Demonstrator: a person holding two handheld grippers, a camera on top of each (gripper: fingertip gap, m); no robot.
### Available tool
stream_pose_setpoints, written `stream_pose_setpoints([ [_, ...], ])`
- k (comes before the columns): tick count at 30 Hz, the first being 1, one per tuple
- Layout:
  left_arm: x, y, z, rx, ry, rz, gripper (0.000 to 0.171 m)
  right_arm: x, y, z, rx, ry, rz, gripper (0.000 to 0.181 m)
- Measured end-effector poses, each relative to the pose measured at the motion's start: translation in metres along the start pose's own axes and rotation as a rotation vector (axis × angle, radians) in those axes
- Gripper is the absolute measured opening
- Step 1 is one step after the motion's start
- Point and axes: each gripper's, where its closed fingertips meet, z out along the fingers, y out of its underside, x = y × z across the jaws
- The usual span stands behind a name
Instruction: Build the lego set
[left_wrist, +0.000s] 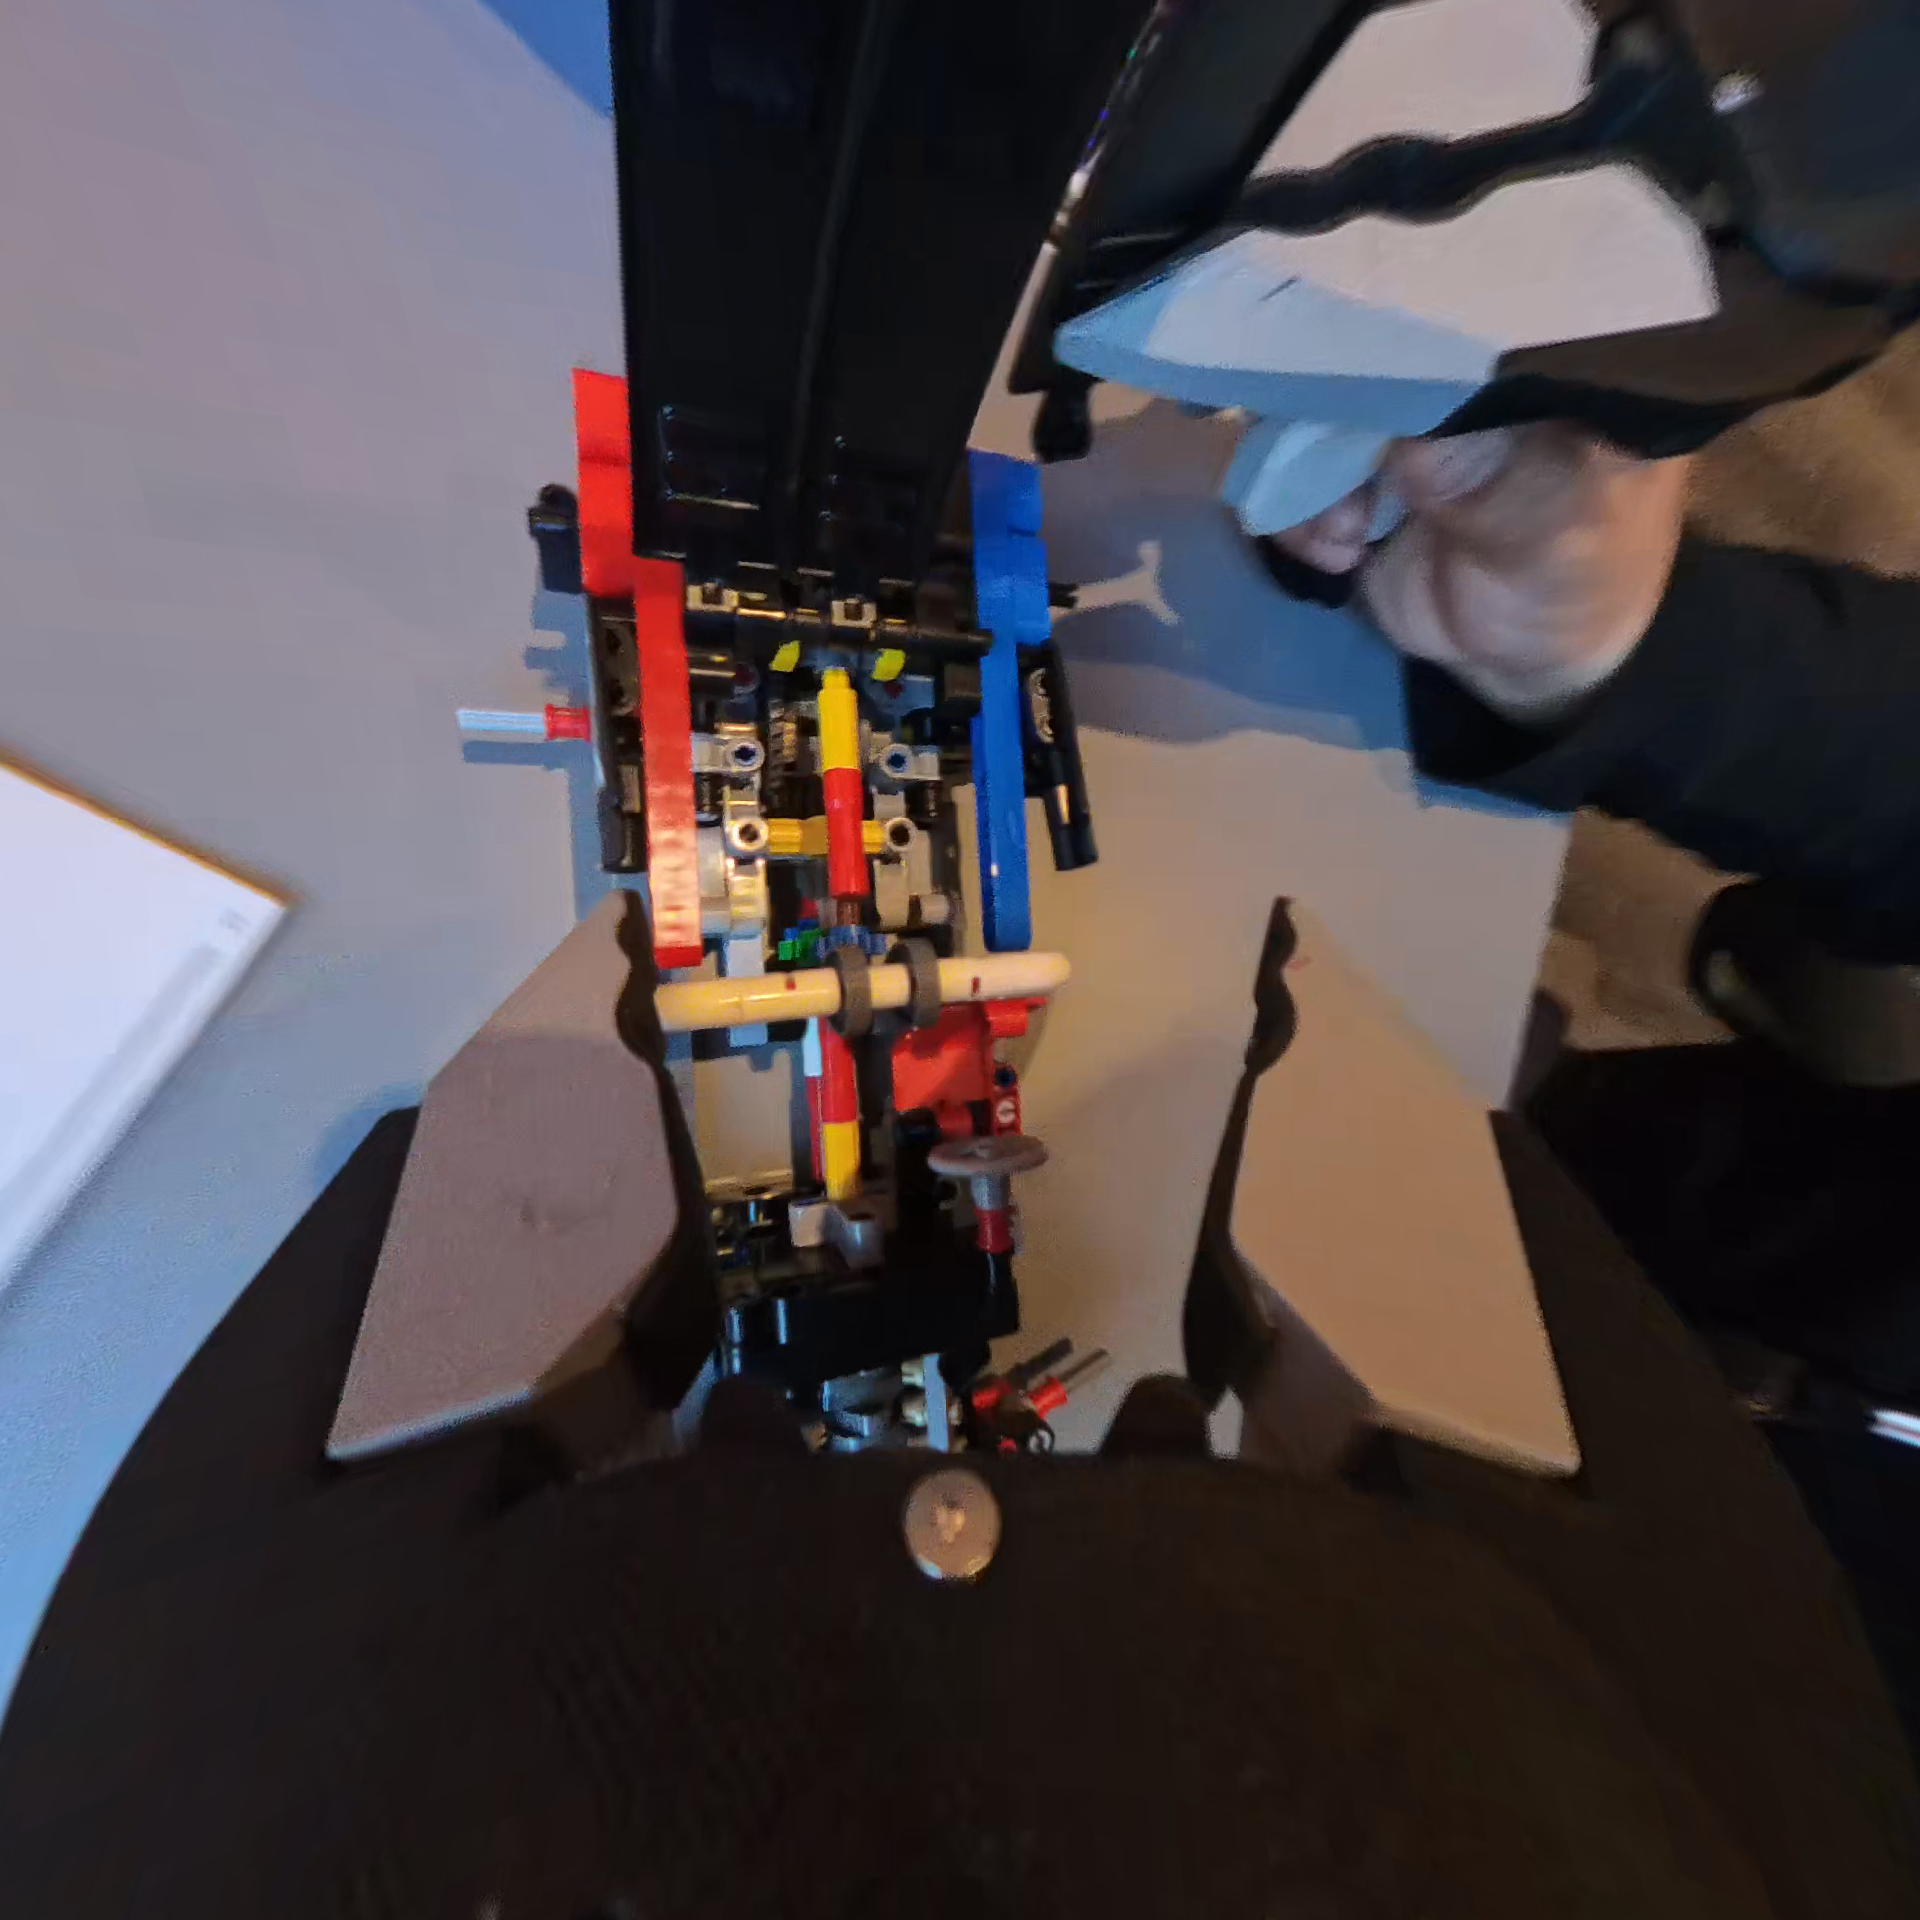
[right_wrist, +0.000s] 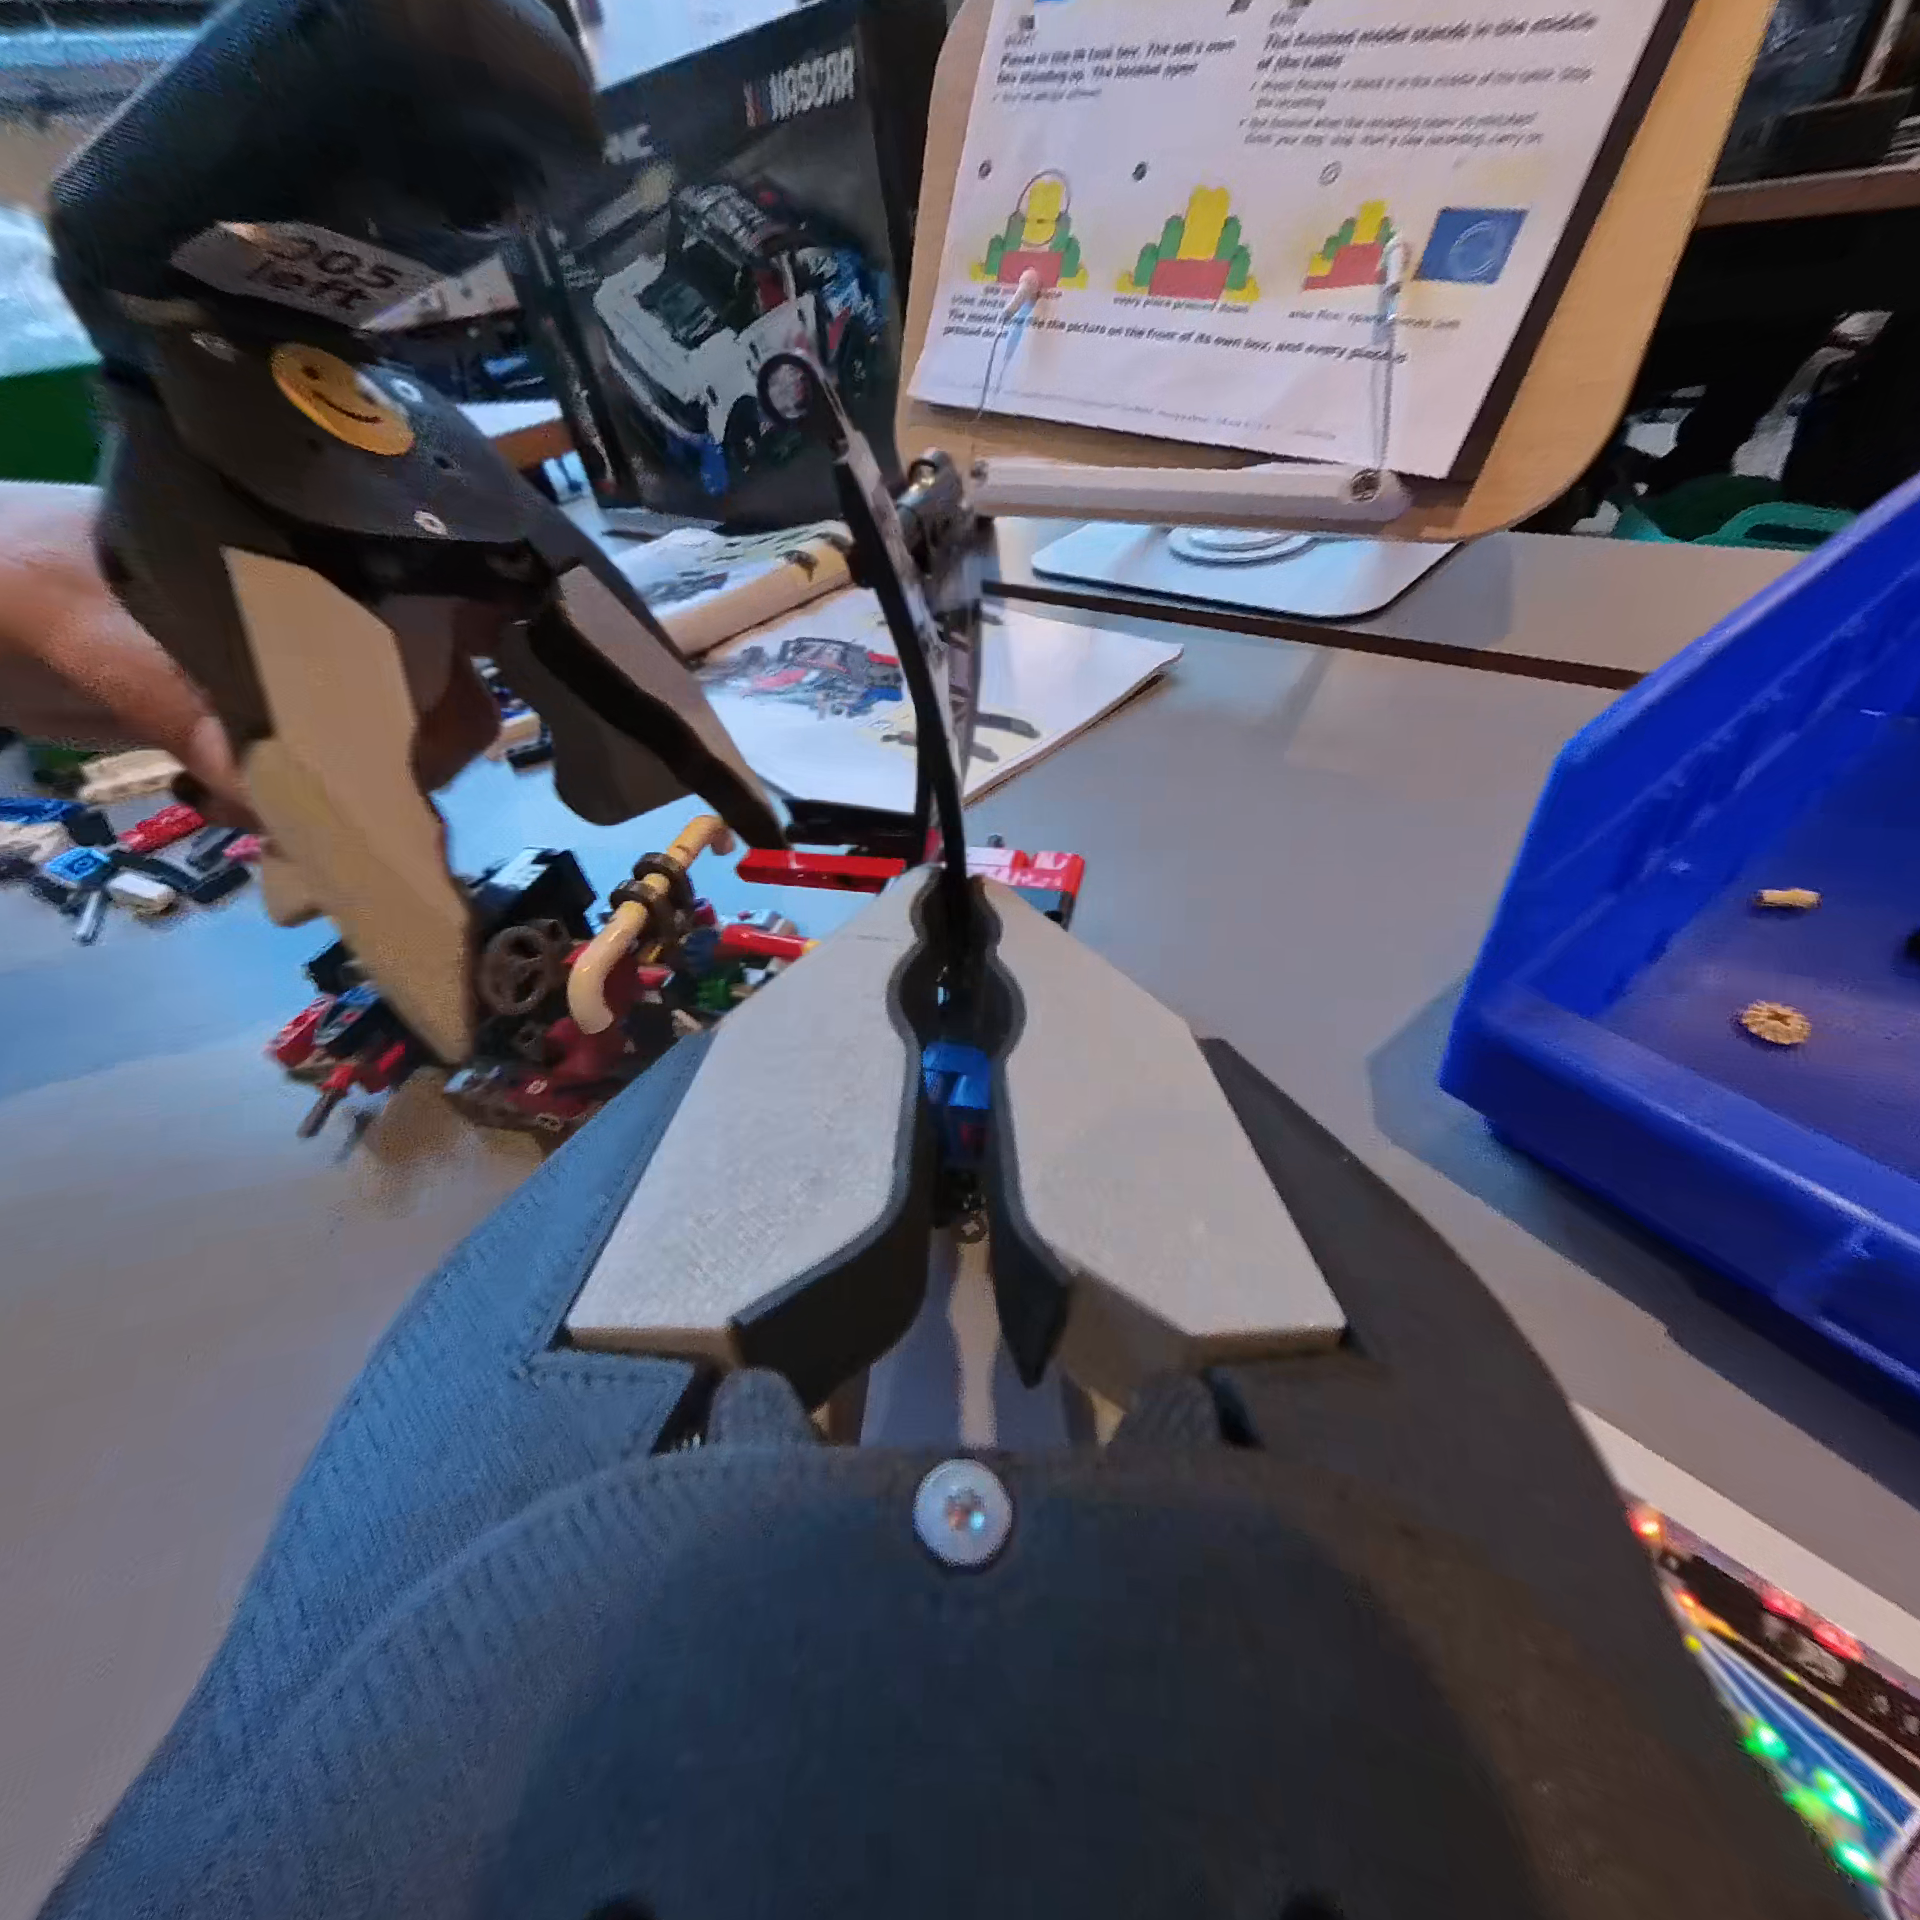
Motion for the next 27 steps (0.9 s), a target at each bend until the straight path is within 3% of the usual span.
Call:
stream_pose_setpoints([
  [5,0.039,0.027,-0.012,0.072,0.097,-0.059,0.116,-0.015,-0.001,-0.001,0.012,-0.041,-0.058,0.0],
  [9,0.055,0.043,-0.043,0.19,0.169,-0.042,0.095,-0.032,-0.003,-0.001,0.037,-0.101,-0.132,0.0],
  [10,0.05,0.046,-0.052,0.221,0.145,-0.041,0.088,-0.034,-0.002,0.0,0.032,-0.099,-0.155,0.0],
  [14,0.026,0.046,-0.072,0.331,0.01,0.004,0.089,-0.036,0.002,0.003,0.015,-0.096,-0.19,0.0],
  [22,-0.028,0.014,-0.08,0.625,-0.204,0.083,0.096,-0.03,-0.007,-0.007,0.083,-0.11,-0.145,0.0],
  [25,-0.043,0.005,-0.091,0.811,-0.323,0.179,0.075,-0.032,-0.01,-0.01,0.102,-0.138,-0.128,0.0],
  [27,-0.039,0.008,-0.088,0.84,-0.283,0.199,0.057,-0.032,-0.011,-0.01,0.108,-0.145,-0.128,0.0],
])
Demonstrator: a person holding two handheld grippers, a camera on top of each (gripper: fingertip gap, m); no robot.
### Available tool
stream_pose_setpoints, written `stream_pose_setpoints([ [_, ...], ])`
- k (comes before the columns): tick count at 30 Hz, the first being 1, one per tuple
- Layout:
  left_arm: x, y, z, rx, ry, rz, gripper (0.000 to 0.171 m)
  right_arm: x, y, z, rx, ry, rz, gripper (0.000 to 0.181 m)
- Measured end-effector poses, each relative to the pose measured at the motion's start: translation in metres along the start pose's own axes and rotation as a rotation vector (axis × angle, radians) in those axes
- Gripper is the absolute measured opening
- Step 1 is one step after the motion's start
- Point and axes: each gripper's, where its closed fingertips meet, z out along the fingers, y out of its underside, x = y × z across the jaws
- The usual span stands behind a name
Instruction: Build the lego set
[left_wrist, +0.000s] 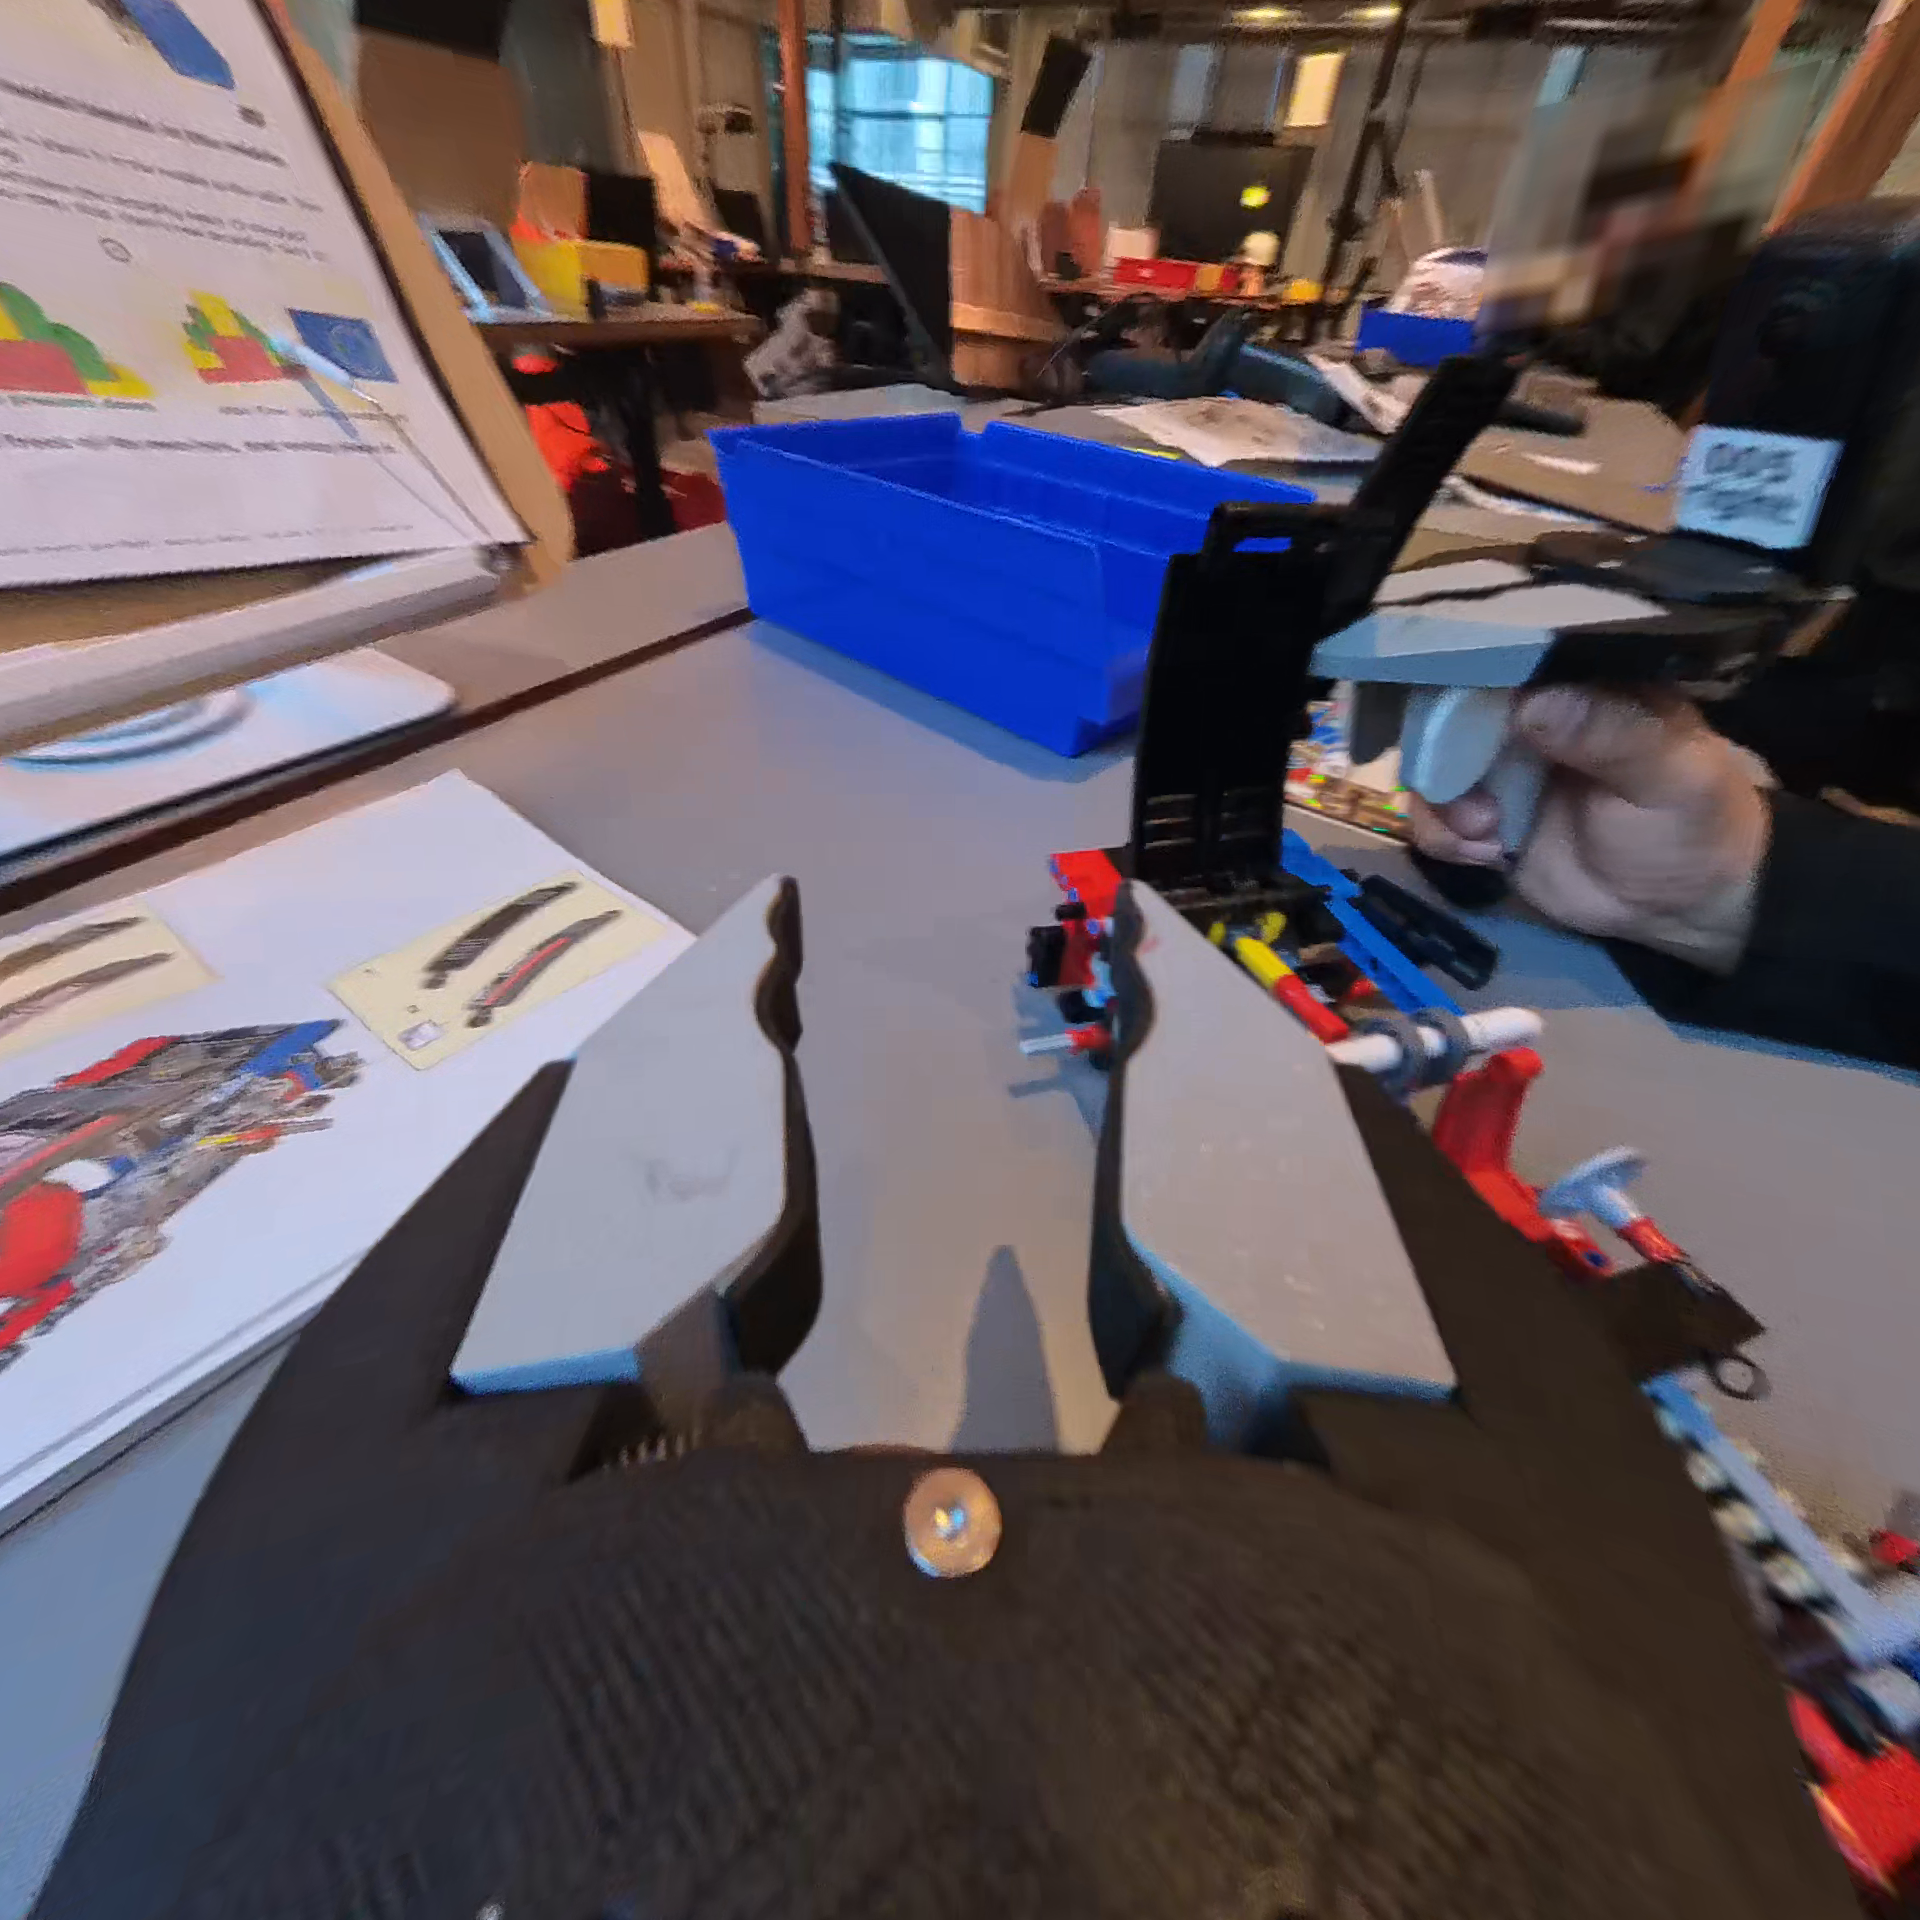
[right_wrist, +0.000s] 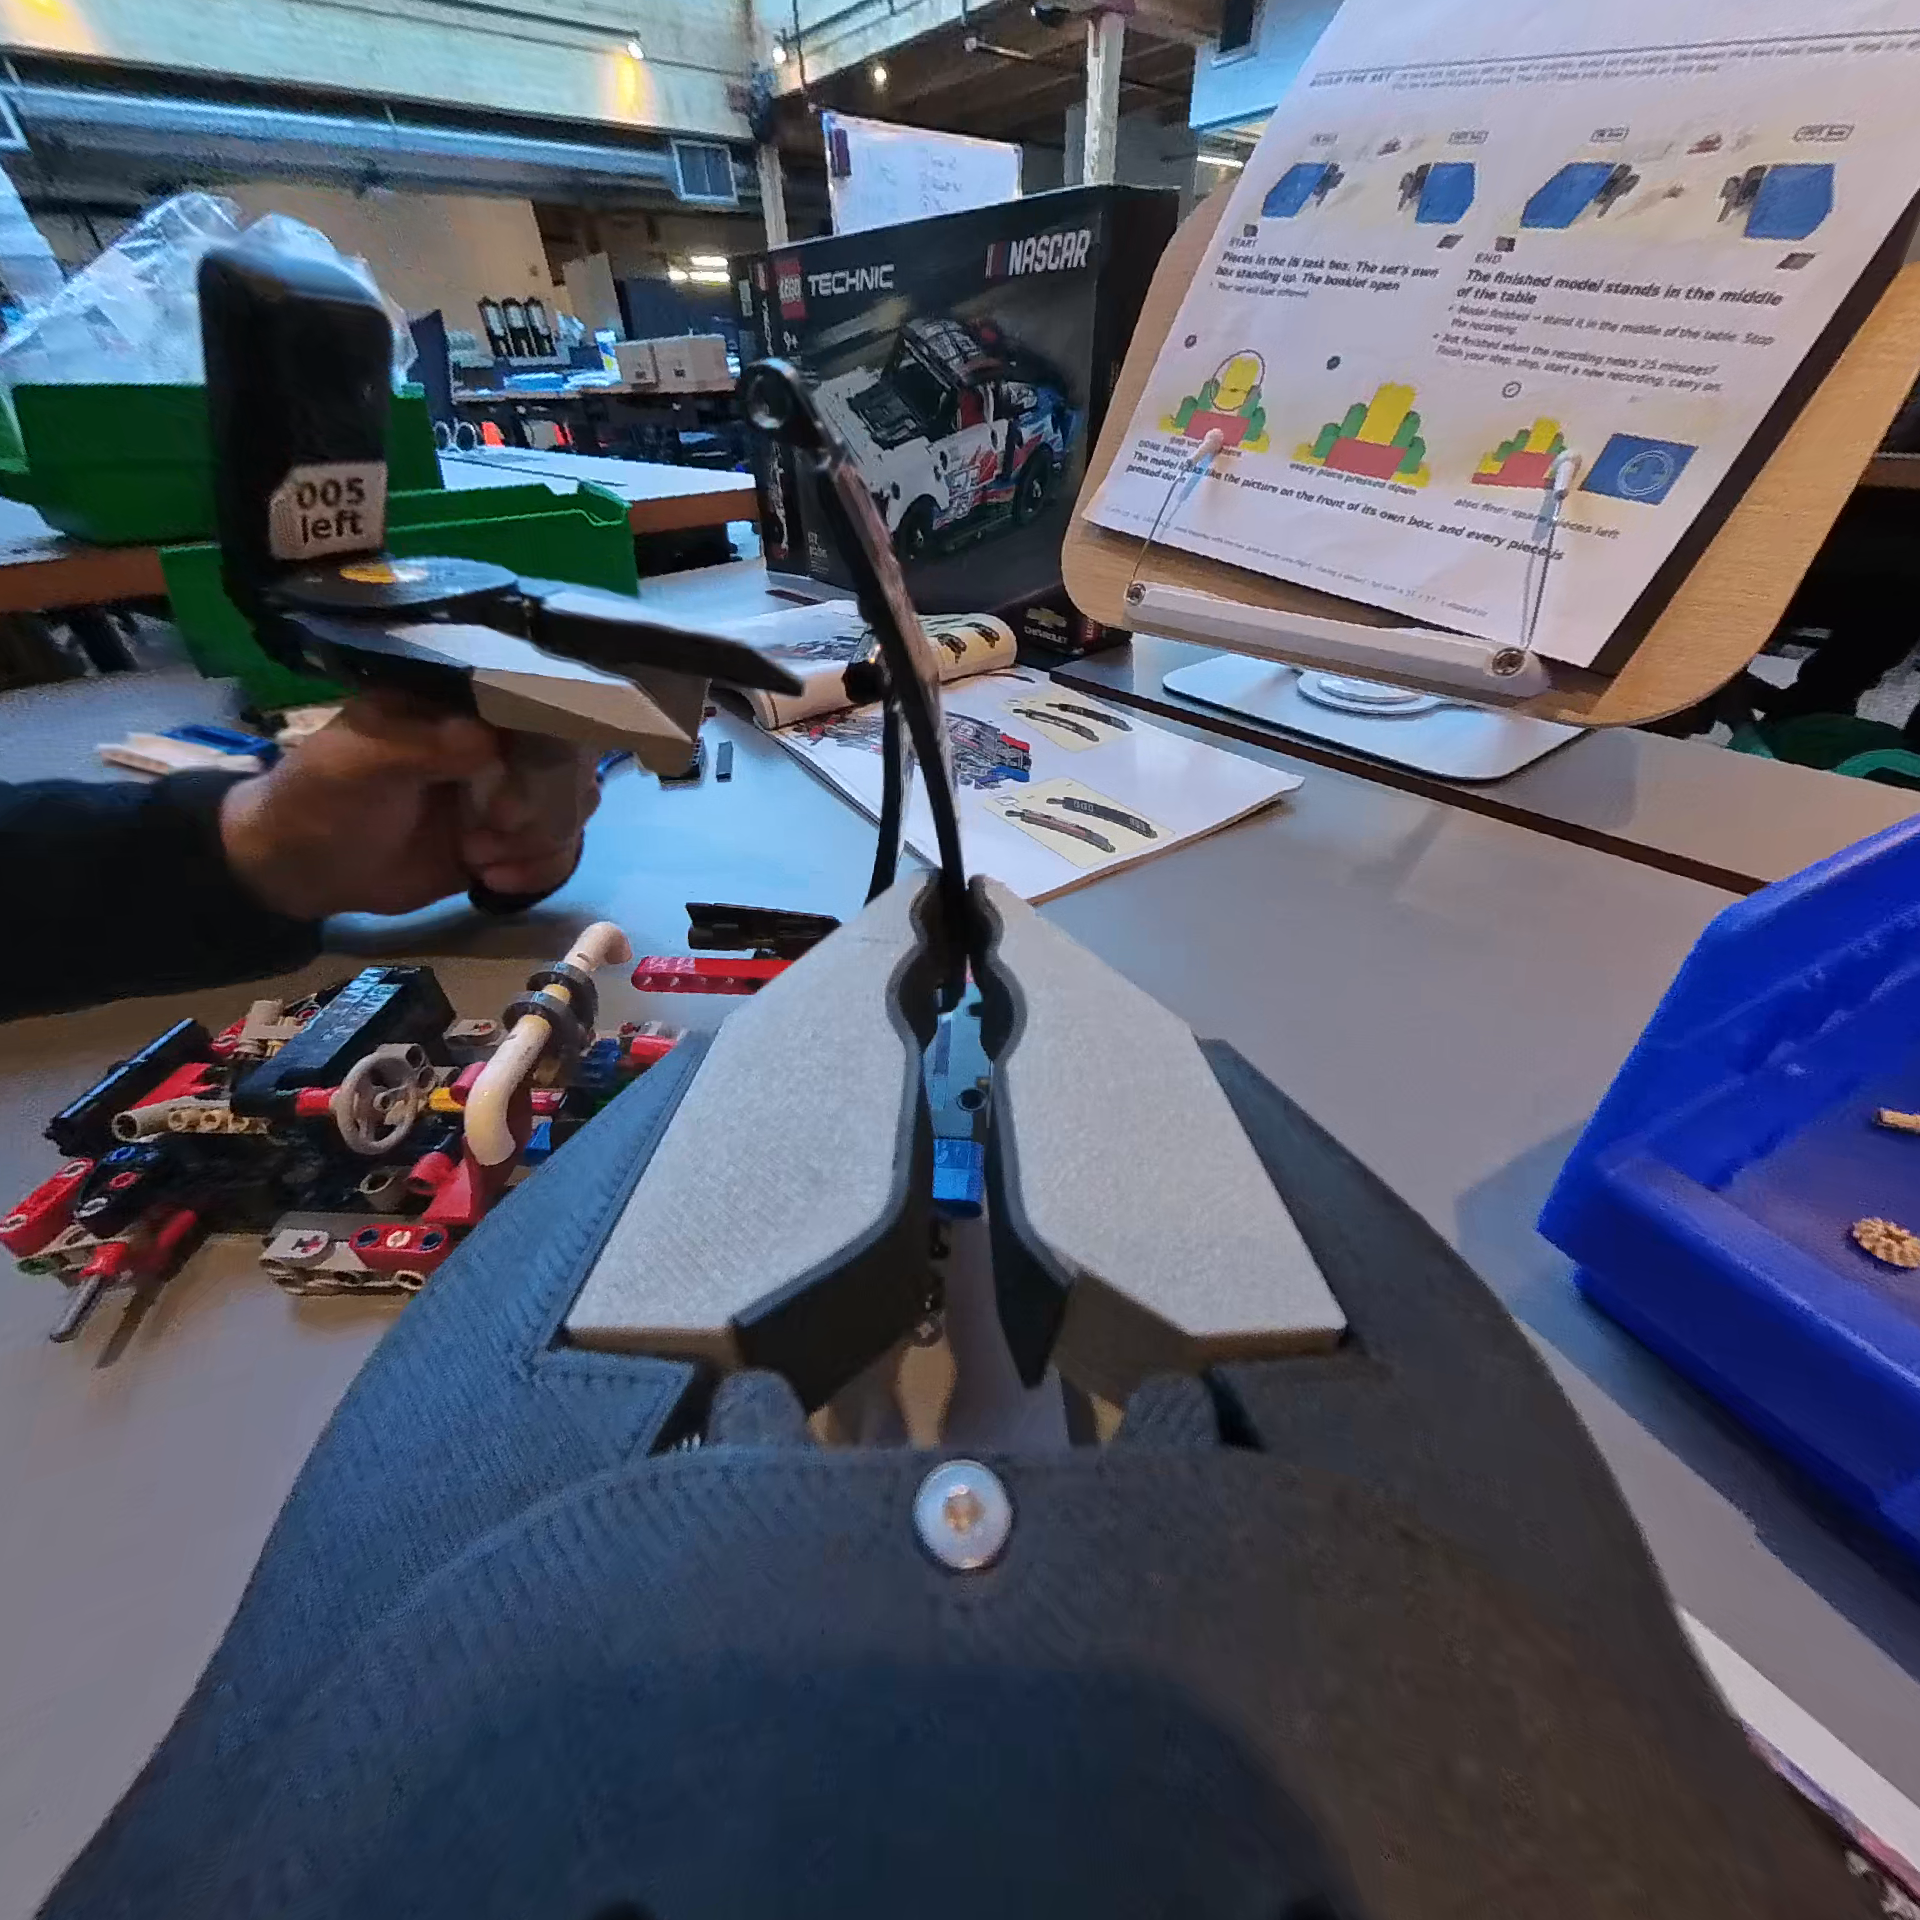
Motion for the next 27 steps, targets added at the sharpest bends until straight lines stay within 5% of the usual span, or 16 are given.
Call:
stream_pose_setpoints([
  [10,-0.006,0.008,0.003,-0.017,0.028,-0.155,0.068,-0.001,0.009,0.01,-0.042,-0.038,0.011,0.0],
  [27,0.003,0.01,0.005,-0.034,0.048,-0.132,0.064,0.001,0.006,0.007,-0.029,-0.027,0.009,0.0],
])
